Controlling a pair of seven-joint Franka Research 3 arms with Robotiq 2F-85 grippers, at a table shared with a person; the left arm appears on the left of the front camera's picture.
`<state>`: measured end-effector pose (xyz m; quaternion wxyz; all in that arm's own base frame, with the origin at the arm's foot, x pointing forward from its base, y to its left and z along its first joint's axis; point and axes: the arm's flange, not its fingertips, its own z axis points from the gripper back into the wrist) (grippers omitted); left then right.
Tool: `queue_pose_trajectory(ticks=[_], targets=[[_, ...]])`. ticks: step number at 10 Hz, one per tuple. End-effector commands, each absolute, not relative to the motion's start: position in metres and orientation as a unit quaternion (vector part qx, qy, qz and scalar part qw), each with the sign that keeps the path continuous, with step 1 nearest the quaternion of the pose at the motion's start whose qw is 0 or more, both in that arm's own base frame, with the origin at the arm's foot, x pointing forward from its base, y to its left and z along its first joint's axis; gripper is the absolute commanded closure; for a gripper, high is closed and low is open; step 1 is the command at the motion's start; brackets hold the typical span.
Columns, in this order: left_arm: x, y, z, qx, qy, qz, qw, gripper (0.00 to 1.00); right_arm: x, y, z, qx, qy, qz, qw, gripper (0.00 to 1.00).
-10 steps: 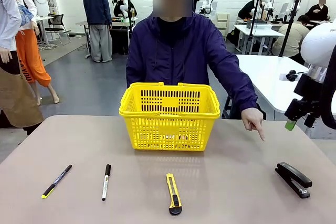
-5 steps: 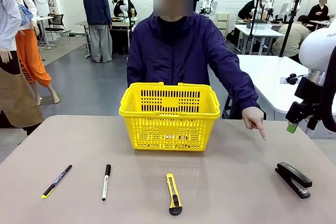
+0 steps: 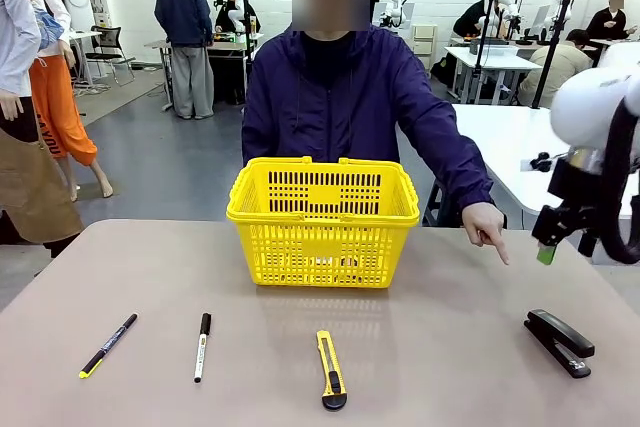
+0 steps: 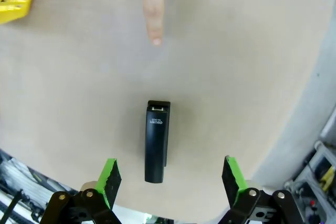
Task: Place the items the person wants into the basket.
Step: Pick up the item the person points to and place it in the Market Basket.
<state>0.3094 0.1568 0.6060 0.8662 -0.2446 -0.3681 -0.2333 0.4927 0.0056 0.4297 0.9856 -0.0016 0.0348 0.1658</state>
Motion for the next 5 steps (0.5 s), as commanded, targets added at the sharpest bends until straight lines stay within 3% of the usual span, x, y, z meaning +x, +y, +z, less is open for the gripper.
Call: queue_pose_trajectory(ticks=[1, 5], targets=[[0.309, 0.159, 0.606, -0.250, -0.376, -0.239, 0.860, 0.00, 0.494, 0.039, 0.398, -0.063, 0.085, 0.143, 0.984, 0.00], [0.309, 0.159, 0.606, -0.250, -0.376, -0.239, 0.860, 0.00, 0.490, 0.058, 0.360, -0.087, 0.114, 0.166, 0.976, 0.00]])
